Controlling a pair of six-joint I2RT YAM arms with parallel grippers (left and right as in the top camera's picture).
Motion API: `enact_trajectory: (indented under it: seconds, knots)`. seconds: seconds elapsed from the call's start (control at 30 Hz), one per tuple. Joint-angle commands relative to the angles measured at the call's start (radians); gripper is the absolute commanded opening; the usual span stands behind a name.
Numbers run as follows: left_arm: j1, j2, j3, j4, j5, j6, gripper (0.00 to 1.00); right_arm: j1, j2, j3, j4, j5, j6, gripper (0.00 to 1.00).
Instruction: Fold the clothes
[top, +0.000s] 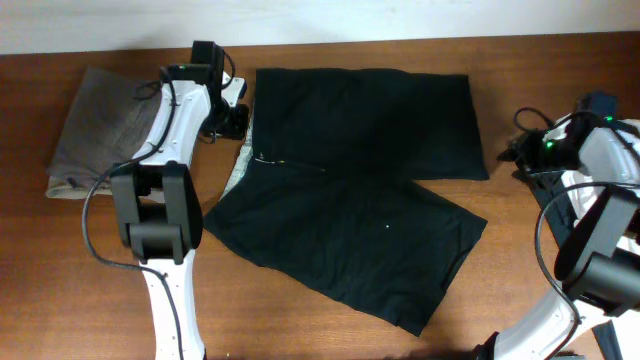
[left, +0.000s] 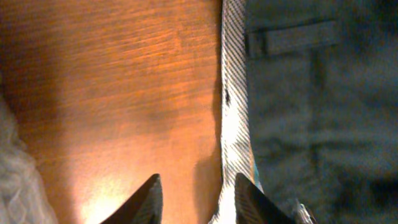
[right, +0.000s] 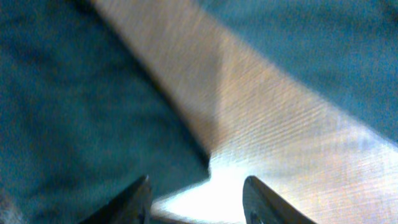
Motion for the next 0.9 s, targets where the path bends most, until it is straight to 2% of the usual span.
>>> enact_trajectory:
  seconds: [0.0, 0.07, 0.17, 0.23, 0.27, 0.33, 0.37, 0.43, 0.47, 0.53, 0.57, 0.63, 0.77, 0.8, 0.83, 0.87]
  knots:
    - [0.006, -0.192, 0.074, -0.097, -0.005, 0.002, 0.43, 0.002, -0.095, 0.044, -0.127, -0.086, -0.089, 0.52]
    - [0.0, -0.231, 0.074, -0.208, -0.005, 0.002, 0.43, 0.031, -0.111, 0.042, -0.291, 0.0, -0.1, 0.52]
    - [0.0, -0.232, 0.016, -0.312, -0.005, 0.002, 0.43, 0.085, -0.109, -0.055, -0.356, 0.196, -0.1, 0.59]
    - [-0.007, -0.232, -0.079, -0.296, 0.034, 0.024, 0.44, 0.103, -0.108, -0.185, -0.327, 0.202, -0.097, 0.59]
    - [-0.015, -0.232, -0.157, -0.259, 0.086, 0.064, 0.44, 0.104, -0.108, -0.229, -0.309, 0.198, -0.097, 0.57]
    - [-0.026, -0.232, -0.258, -0.19, 0.119, 0.07, 0.44, 0.103, -0.108, -0.281, -0.27, 0.155, -0.124, 0.52]
    - [-0.032, -0.232, -0.321, -0.149, 0.13, 0.069, 0.44, 0.104, -0.108, -0.296, -0.249, 0.113, -0.15, 0.46]
    - [-0.039, -0.232, -0.422, -0.096, 0.13, 0.069, 0.44, 0.103, -0.108, -0.298, -0.215, 0.074, -0.153, 0.2]
    - [-0.045, -0.232, -0.473, -0.075, 0.13, 0.069, 0.44, 0.103, -0.108, -0.298, -0.201, 0.074, -0.153, 0.13]
    - [-0.054, -0.232, -0.558, -0.024, 0.13, 0.069, 0.43, 0.1, -0.108, -0.279, -0.13, 0.074, -0.152, 0.04]
    - [-0.055, -0.232, -0.589, 0.001, 0.13, 0.069, 0.43, 0.1, -0.108, -0.259, -0.109, 0.074, -0.152, 0.04]
    - [-0.055, -0.232, -0.619, 0.024, 0.13, 0.066, 0.43, 0.1, -0.108, -0.207, -0.06, 0.08, -0.152, 0.04]
    - [-0.051, -0.232, -0.62, 0.035, 0.126, 0.064, 0.43, 0.1, -0.108, -0.077, 0.013, 0.237, -0.146, 0.04]
    - [-0.051, -0.232, -0.62, 0.051, 0.126, 0.048, 0.42, 0.1, -0.108, -0.049, 0.021, 0.235, -0.148, 0.29]
    - [-0.051, -0.232, -0.62, 0.06, 0.128, 0.035, 0.42, 0.1, -0.108, -0.032, 0.002, 0.232, -0.145, 0.46]
    - [-0.051, -0.232, -0.619, 0.066, 0.127, 0.027, 0.42, 0.1, -0.108, -0.011, -0.043, 0.232, -0.145, 0.47]
